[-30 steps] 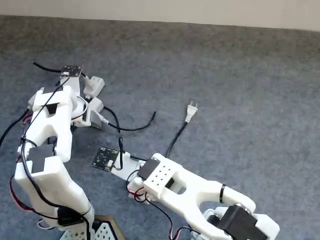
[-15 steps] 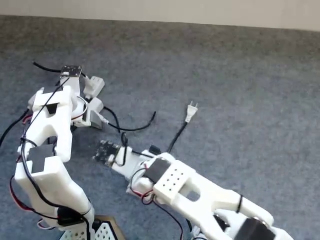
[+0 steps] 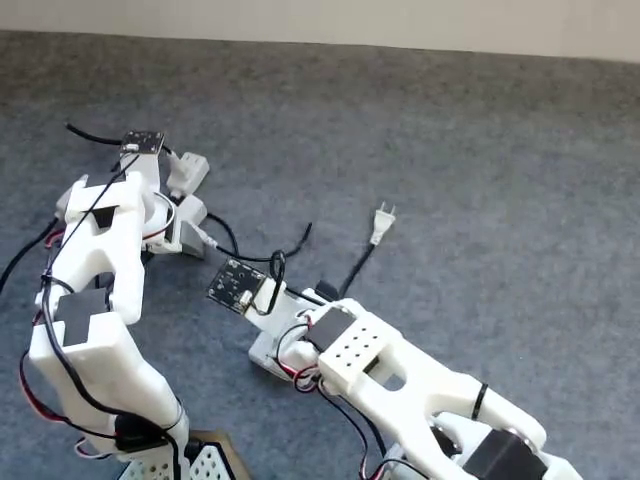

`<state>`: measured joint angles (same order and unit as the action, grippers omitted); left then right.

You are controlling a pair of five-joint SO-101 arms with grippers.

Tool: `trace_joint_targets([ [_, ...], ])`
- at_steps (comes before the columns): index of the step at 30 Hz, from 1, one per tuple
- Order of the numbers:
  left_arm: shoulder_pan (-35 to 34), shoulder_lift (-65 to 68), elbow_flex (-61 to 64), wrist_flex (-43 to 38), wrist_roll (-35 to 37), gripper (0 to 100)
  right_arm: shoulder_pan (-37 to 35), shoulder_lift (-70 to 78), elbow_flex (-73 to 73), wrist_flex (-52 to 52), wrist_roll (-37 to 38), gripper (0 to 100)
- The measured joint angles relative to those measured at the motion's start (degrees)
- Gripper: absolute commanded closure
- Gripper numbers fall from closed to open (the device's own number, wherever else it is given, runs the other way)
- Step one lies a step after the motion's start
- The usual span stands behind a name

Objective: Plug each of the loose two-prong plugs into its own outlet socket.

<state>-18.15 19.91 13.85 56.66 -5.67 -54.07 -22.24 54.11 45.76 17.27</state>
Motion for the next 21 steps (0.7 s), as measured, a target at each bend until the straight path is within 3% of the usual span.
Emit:
trace_joint_targets([
  [4, 0.00, 0.09, 0.00, 0.00, 0.00, 70, 0.26, 1.93, -0.09, -1.23, 0.00, 59.8],
  [13, 0.00, 0.09, 0.00, 0.00, 0.00, 70, 12.40, 8.70, 0.00, -4.13, 3.96, 59.8],
  [21, 0.00, 0.09, 0.00, 0.00, 0.00, 70, 13.27, 7.12, -0.70, -1.93, 3.96, 59.8],
])
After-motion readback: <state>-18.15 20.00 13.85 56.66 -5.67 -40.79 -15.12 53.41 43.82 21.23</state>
